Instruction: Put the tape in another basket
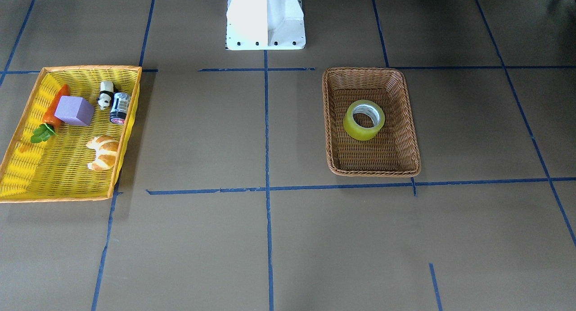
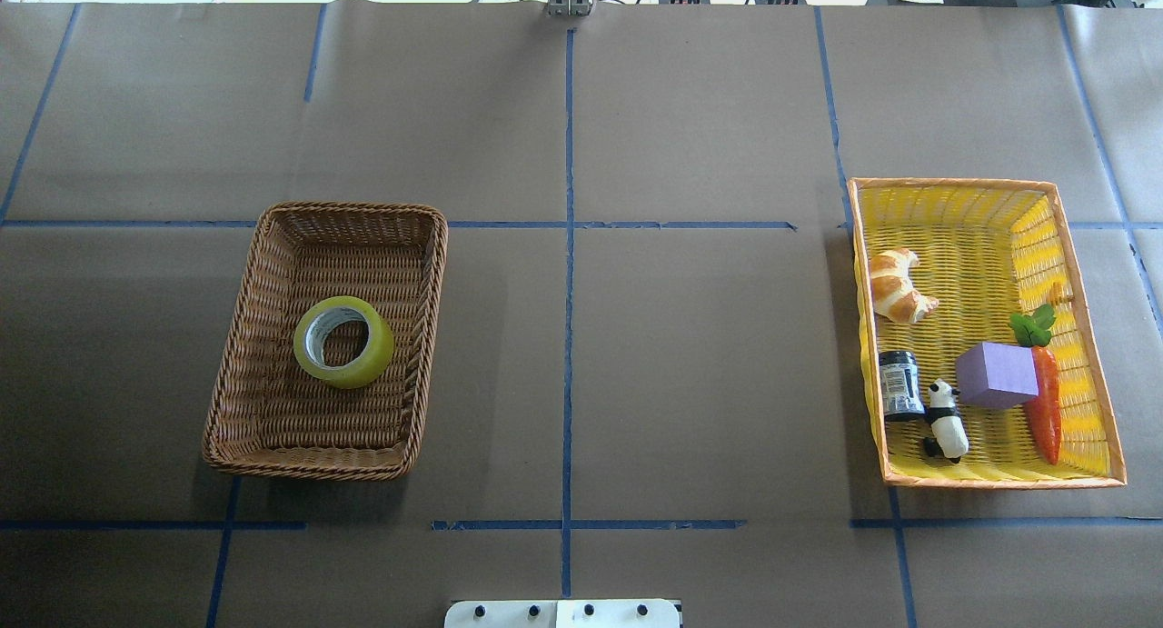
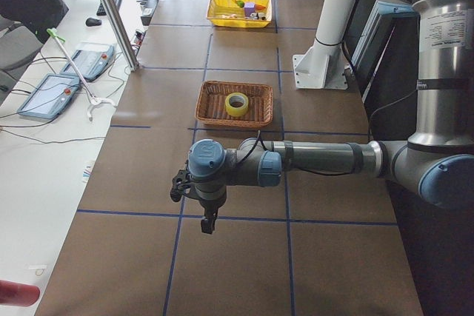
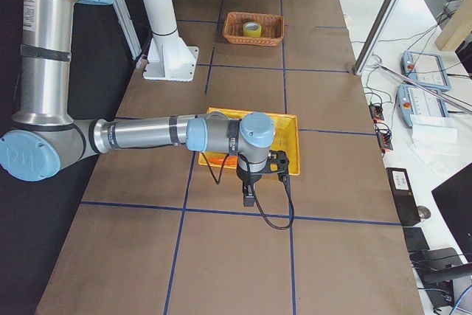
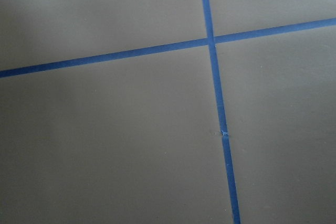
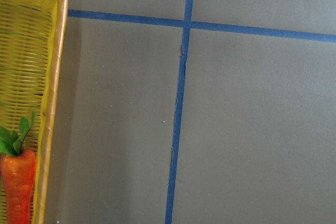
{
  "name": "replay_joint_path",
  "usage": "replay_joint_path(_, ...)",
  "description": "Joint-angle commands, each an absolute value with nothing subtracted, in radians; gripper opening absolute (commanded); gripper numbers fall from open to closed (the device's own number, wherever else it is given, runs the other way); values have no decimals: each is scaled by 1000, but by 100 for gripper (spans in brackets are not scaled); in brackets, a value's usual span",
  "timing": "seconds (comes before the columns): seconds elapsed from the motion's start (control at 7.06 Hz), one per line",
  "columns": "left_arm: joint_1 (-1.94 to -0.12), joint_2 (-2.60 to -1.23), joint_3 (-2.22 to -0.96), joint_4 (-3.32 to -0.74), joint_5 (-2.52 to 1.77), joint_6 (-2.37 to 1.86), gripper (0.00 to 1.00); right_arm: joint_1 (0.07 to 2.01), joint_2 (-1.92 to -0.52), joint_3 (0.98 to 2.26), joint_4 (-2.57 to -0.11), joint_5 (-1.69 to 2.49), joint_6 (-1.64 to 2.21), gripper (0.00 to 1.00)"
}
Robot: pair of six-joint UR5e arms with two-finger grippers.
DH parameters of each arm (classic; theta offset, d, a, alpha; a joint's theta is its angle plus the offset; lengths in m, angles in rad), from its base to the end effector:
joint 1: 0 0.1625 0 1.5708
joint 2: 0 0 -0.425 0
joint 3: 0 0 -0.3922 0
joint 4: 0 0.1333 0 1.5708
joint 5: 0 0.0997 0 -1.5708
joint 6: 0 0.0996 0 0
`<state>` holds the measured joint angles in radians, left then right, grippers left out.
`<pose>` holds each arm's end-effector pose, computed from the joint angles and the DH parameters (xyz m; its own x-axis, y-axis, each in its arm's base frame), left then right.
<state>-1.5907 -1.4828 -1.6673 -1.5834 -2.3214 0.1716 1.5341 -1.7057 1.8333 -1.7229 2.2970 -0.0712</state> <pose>-0.0744 -0.4547 0.6532 0.7241 0.1705 -0.6683 -0.1053 0.9849 0.1372 0.0514 -0.4319 0.6106 0.7433 -0.0822 0.6639 0.0898 0.9957 0.0228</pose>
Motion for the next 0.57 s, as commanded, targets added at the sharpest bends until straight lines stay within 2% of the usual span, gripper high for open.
replay_joint_path(0.0,-1591,-1482,-1669,-1585,-2321,175,100,1532,-1704,1833,-1723,2298,-71,100)
replay_joint_path(0.43,-1591,-1480,-1669,-1586,-2321,175,100,1529,-1701,1835,-1721,2298,-71,100)
